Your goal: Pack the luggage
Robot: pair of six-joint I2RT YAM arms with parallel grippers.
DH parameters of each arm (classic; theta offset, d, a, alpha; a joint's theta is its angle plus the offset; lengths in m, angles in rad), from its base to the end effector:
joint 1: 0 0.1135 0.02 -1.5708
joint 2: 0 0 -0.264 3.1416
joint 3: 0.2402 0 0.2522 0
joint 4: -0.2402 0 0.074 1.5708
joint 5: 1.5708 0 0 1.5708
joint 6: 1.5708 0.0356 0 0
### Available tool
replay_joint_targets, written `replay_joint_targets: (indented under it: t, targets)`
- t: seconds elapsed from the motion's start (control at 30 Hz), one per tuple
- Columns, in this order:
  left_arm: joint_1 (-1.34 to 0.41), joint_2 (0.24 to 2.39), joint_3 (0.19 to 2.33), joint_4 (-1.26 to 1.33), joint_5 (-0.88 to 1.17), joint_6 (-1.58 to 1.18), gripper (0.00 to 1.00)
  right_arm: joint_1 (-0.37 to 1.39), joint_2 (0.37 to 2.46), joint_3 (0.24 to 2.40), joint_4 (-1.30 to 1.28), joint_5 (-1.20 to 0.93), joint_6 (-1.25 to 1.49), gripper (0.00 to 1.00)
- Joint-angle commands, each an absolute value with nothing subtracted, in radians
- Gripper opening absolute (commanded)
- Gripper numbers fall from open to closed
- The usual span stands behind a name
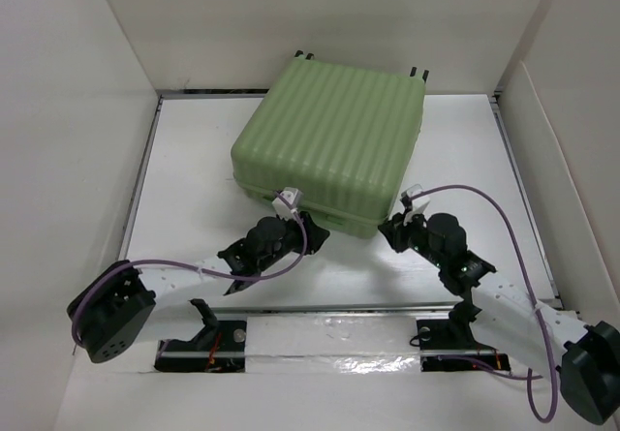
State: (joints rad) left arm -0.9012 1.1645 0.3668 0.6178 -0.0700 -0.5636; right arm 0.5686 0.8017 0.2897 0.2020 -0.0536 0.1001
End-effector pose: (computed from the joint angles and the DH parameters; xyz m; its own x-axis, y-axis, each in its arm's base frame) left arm 0.1493 -0.1846 0.2030 -0.4889 -0.2410 -0.8384 0.5658 0.6439 -0.5150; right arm 0.1537 0.1005 0.2021 -0.3138 -0.0821 -0.9459 -0.5521 0.8263 0.1114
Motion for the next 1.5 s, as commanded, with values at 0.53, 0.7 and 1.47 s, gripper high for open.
replay_joint_targets:
  t: [0.53, 0.7, 1.47]
  targets:
    - [-0.876, 1.442, 0.587, 0.879, -0.025, -0.532, 0.28, 0.853, 0.643, 0.307, 0.016, 0.061, 0.173, 0.00]
    - [-0.887, 1.465, 0.627, 0.874, -0.029, -0.541, 0.28, 1.027, 0.751, 0.382, 0.017, 0.051, 0.227, 0.00]
    - [-0.615, 0.818, 0.483, 0.540, -0.393, -0.664, 0.43, 1.190, 1.065, 0.446, 0.338, 0.411, 0.307, 0.00]
